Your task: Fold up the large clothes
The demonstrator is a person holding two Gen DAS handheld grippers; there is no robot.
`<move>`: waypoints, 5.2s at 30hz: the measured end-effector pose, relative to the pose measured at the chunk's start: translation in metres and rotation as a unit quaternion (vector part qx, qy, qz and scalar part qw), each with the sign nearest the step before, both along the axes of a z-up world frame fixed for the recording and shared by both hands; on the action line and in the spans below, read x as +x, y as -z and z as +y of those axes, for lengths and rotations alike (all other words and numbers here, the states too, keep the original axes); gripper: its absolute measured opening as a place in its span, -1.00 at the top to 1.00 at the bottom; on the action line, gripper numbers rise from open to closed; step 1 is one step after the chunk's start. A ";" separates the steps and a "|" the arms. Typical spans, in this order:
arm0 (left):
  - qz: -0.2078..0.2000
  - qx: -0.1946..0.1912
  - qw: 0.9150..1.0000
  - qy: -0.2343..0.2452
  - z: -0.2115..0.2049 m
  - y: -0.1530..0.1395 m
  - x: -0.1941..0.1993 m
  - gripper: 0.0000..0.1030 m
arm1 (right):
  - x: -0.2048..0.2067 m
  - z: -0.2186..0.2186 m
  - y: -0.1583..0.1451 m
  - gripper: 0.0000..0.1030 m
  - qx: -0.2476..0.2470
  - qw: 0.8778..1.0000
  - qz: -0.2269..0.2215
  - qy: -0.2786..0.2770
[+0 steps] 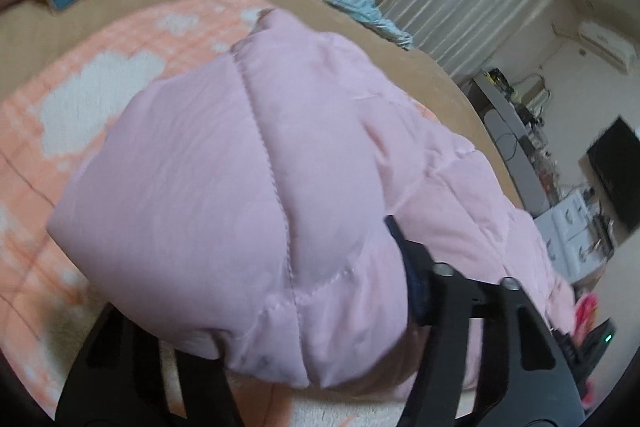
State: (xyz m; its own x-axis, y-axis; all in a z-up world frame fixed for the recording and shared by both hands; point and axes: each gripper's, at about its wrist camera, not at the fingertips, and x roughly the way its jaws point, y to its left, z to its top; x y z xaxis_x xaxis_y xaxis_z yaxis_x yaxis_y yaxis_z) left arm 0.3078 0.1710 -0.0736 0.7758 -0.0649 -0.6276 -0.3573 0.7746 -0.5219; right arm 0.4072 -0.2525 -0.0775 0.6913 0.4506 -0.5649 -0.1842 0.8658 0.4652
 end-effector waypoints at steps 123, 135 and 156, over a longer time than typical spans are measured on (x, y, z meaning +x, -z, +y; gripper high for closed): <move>0.030 0.134 0.987 0.080 -0.046 -0.031 -0.221 -0.74 | -0.228 -0.074 -0.033 -0.84 -0.092 0.995 0.033 -0.016; -0.037 0.166 0.979 0.115 -0.086 -0.086 -0.264 -0.82 | -0.306 -0.081 -0.105 -0.91 -0.143 0.985 -0.091 0.004; -0.064 0.187 0.964 0.178 -0.153 -0.089 -0.293 -0.82 | -0.378 -0.023 -0.109 -0.92 -0.171 0.977 -0.117 -0.050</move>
State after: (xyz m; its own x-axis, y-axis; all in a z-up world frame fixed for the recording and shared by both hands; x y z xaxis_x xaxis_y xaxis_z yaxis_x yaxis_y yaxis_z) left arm 0.0149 0.0183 0.0149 0.8184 -0.1295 -0.5599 0.0144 0.9786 -0.2053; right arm 0.0290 -0.2753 0.0317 0.7823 0.3346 -0.5254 -0.3420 0.9357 0.0867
